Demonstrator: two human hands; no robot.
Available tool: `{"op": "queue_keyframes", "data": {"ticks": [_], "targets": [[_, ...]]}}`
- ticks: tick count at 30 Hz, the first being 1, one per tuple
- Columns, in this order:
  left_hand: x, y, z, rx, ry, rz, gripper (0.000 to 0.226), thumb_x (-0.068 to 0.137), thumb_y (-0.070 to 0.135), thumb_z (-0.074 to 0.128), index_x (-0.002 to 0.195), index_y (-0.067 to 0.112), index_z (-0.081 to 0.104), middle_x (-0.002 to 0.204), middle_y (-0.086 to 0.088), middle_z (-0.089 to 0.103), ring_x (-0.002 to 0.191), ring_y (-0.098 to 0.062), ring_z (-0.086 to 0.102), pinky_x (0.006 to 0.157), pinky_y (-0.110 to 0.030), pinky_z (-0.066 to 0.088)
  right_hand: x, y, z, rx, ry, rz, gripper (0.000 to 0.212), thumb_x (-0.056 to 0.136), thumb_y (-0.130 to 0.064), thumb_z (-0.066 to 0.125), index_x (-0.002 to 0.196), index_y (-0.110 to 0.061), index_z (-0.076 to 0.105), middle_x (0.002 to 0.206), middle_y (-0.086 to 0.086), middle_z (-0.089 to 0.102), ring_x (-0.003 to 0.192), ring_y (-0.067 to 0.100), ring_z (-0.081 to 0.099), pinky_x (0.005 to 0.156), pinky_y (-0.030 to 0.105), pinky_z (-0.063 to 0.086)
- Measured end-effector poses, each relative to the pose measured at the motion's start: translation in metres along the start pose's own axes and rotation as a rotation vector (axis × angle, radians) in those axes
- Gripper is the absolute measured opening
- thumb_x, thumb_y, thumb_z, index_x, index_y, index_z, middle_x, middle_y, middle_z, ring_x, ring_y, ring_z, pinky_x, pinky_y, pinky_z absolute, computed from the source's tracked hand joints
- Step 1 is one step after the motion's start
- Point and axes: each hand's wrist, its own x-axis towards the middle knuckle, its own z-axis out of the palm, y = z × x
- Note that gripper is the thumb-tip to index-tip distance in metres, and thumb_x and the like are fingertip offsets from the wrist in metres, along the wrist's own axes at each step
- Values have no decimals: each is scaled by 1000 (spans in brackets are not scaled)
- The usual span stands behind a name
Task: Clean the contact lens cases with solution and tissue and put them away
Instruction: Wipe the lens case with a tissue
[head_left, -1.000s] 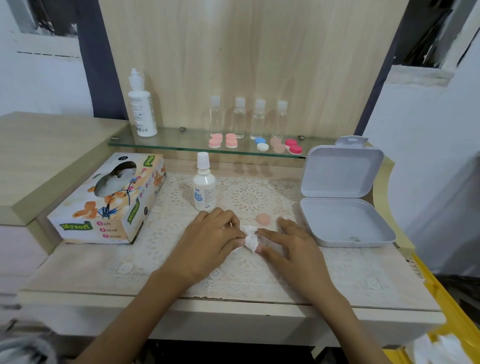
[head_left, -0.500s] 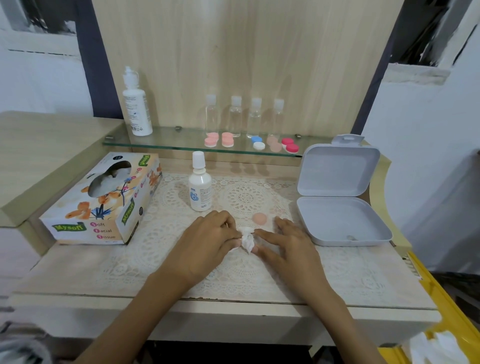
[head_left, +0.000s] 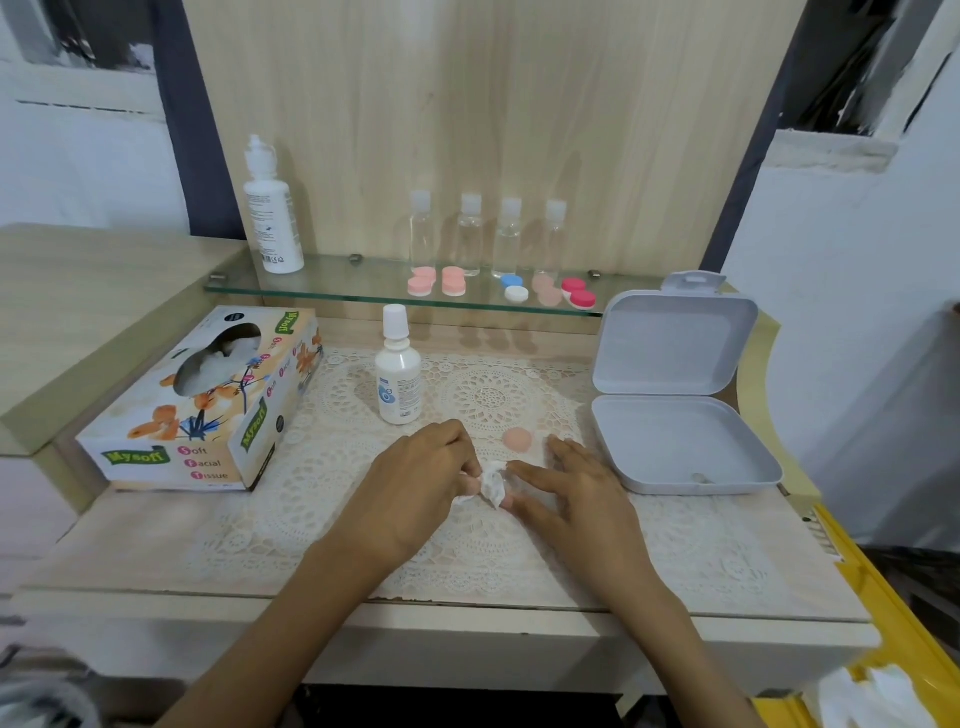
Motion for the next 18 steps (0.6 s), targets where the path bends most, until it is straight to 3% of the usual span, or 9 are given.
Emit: {"op": "queue_keyframes", "data": {"ticks": [2, 6, 13, 18], "targets": [[-1, 0, 0, -27, -3, -14, 8, 88, 20, 62, 93, 16, 66, 100, 11, 54, 84, -9, 55, 72, -26, 46, 0, -1, -1, 8, -4, 12, 52, 80, -69, 45, 125, -44, 57, 153, 2, 33, 143, 15, 22, 114, 33, 19], [-5, 1, -2, -129, 54, -57, 7, 89, 17, 61, 91, 13, 67, 95, 10, 58, 81, -7, 57, 72, -19, 43, -1, -2, 0, 16, -1, 24, 64, 71, -76, 31, 123, -48, 56, 153, 0, 33, 143, 14, 21, 113, 32, 20], [-13, -4, -14, -363, 315, -248, 6, 89, 19, 60, 90, 23, 63, 82, 16, 64, 78, 1, 58, 65, -10, 39, -1, 0, 0, 13, 3, 10, 40, 86, -61, 52, 125, -51, 53, 154, -3, 30, 144, 11, 17, 114, 31, 17], [-18, 6, -17, -651, 348, -325, 16, 82, 11, 69, 88, 25, 64, 76, 13, 65, 73, -3, 59, 66, -11, 45, -2, 3, 6, 29, 51, -38, 58, 80, -71, 42, 132, -47, 47, 152, -8, 32, 142, 9, 21, 114, 34, 21]]}}
